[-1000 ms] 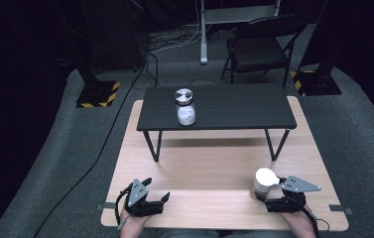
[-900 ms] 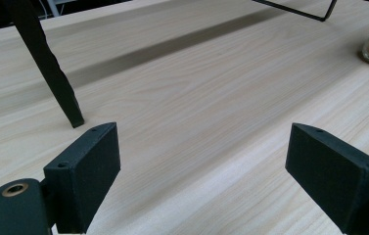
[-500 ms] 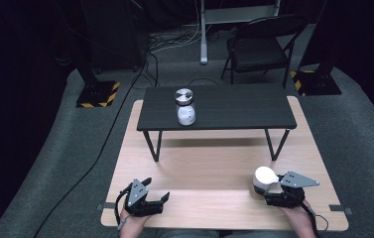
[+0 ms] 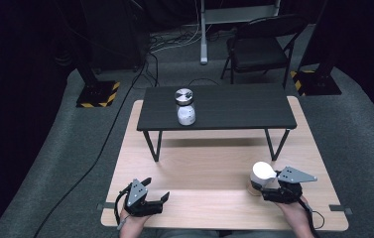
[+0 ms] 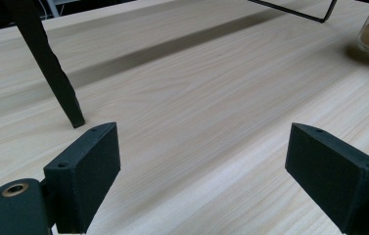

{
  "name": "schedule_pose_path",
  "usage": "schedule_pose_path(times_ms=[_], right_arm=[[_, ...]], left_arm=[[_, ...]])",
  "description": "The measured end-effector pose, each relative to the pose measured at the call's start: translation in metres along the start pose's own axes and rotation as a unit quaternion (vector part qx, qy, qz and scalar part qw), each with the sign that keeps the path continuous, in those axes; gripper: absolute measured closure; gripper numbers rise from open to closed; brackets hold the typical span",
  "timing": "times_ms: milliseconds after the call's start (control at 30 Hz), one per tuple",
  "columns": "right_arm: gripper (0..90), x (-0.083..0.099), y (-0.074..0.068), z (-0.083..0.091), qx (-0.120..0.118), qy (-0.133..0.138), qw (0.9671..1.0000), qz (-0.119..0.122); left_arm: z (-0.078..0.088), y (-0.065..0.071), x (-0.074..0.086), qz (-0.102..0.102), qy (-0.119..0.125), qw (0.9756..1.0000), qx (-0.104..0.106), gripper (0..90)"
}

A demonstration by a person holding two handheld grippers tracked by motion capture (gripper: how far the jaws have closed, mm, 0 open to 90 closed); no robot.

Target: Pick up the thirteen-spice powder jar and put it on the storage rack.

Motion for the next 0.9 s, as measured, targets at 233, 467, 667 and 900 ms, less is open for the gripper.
schedule_pose_path(times_ms=[233, 467, 667, 900], right_arm=[[29.5, -0.019, 0.002, 0.003, 0.004, 0.009, 0.9999, 0.004], [29.5, -0.038, 0.003, 0.004, 0.007, 0.019, 0.9997, 0.011], [29.4, -0.051, 0.003, 0.005, 0.012, 0.023, 0.9996, 0.012], [29.4, -0.063, 0.003, 0.005, 0.014, 0.027, 0.9994, 0.017]], left_arm=[[0.000, 0.000, 0.000, 0.000, 0.000, 1.0000, 0.001, 12.5], [0.000, 0.000, 0.000, 0.001, 0.000, 1.0000, 0.001, 12.5], [0.000, 0.000, 0.000, 0.001, 0.000, 1.0000, 0.001, 12.5], [0.000, -0.001, 0.000, 0.001, 0.000, 1.0000, 0.001, 12.5]])
Point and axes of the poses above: each handheld gripper's, and its own axes: z roughly backward along the jaws, x roughly out of its underside, y roughly to its right, the point moved 4 cm from there along -z, roughly forward along the jaws, and after that the axes turned 9 degrees about x, right-handed, at the moved point
